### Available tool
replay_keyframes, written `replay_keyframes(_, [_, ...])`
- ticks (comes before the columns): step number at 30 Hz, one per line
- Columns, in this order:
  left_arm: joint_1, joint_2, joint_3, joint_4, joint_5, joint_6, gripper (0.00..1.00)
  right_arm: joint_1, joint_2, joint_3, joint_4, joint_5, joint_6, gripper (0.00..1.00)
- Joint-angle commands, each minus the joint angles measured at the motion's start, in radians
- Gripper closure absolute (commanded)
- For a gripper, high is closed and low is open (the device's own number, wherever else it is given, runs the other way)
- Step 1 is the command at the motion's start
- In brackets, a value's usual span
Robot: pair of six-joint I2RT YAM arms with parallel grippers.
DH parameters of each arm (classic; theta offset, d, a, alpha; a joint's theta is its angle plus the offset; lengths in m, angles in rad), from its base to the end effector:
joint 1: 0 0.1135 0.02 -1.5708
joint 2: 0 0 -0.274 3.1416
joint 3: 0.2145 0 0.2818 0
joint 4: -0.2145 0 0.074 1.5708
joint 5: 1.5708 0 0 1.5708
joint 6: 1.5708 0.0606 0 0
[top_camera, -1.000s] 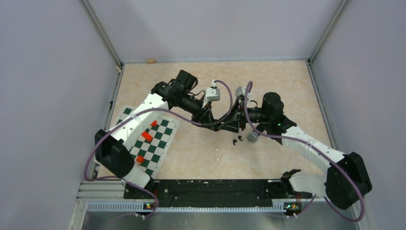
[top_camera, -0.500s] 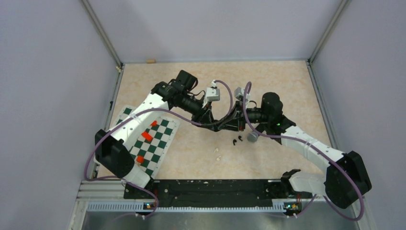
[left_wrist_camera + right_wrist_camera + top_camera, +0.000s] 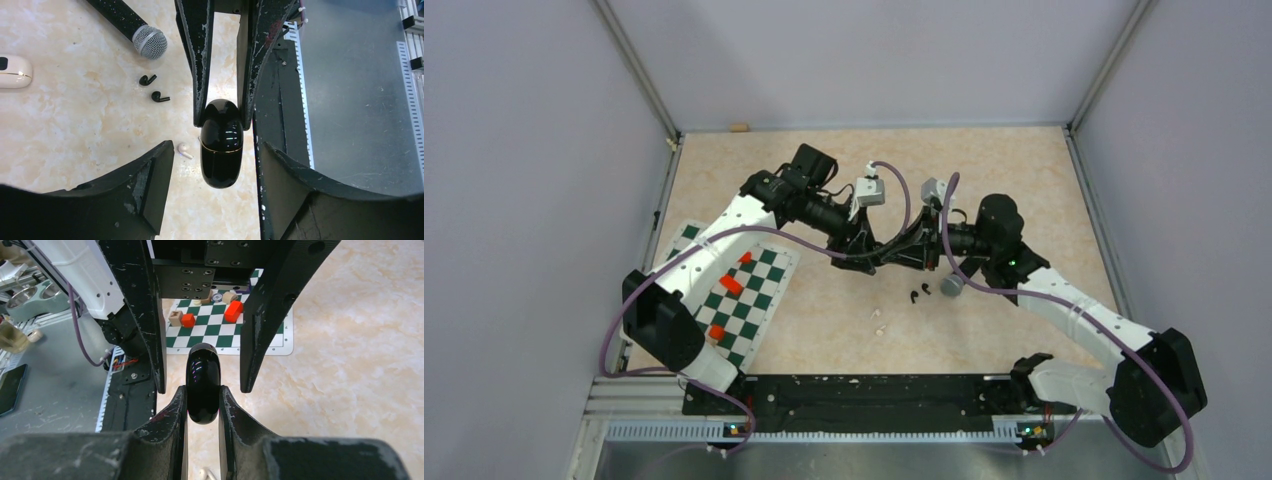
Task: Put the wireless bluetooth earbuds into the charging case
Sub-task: Pick up the charging case at the center of the board.
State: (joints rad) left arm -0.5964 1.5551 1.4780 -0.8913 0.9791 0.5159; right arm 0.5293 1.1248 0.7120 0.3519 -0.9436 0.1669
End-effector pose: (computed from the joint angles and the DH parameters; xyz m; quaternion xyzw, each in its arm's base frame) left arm 0.2662 -0.2415 0.3372 0.5634 0.6421 -0.4592 0.2435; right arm 0.2233 0.1875 0.2985 -0.4232 0.5820 0.5194 0.4609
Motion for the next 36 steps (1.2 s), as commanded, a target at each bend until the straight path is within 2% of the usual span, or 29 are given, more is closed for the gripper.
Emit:
replay_keyframes(1, [-0.002, -0.012, -0.003, 0.049, 0.03, -0.028, 0.32, 0.005, -0.019, -0.001, 0.056, 0.038, -0.001, 0.94])
replay_keyframes(5, [-0.002, -0.008, -0.004, 0.052, 0.034, -0.032, 0.39, 0.006, -0.016, -0.006, 0.068, 0.049, 0.009, 0.94])
replay_keyframes(9, [-0.004, -0.005, -0.005, 0.051, 0.034, -0.03, 0.58, 0.005, -0.017, -0.009, 0.071, 0.063, 0.007, 0.94])
replay_keyframes(11, [-0.004, -0.003, -0.005, 0.051, 0.035, -0.032, 0.61, 0.005, -0.017, -0.011, 0.073, 0.065, 0.008, 0.94])
replay_keyframes(12, [-0.003, -0.002, -0.007, 0.051, 0.034, -0.031, 0.6, 0.006, -0.016, -0.011, 0.073, 0.066, 0.009, 0.94])
replay_keyframes(16, [-0.002, -0.003, -0.01, 0.054, 0.021, -0.033, 0.41, 0.003, -0.024, -0.011, 0.077, 0.065, 0.009, 0.94])
replay_keyframes(20, [-0.002, -0.003, -0.014, 0.061, 0.011, -0.036, 0.4, -0.003, -0.027, -0.017, 0.081, 0.071, 0.01, 0.94])
replay_keyframes(26, [-0.001, -0.015, -0.019, 0.073, 0.016, -0.045, 0.56, -0.016, -0.027, -0.025, 0.088, 0.079, 0.008, 0.94])
replay_keyframes(32, [0.0, -0.021, -0.025, 0.081, 0.015, -0.048, 0.81, -0.016, -0.019, -0.028, 0.088, 0.081, 0.006, 0.94])
replay_keyframes(34, [-0.001, -0.022, -0.03, 0.083, 0.013, -0.047, 0.85, -0.016, -0.021, -0.028, 0.087, 0.087, 0.004, 0.93])
replay_keyframes(36, [0.0, -0.024, -0.031, 0.083, 0.013, -0.045, 0.87, -0.018, -0.024, -0.028, 0.083, 0.095, 0.001, 0.88])
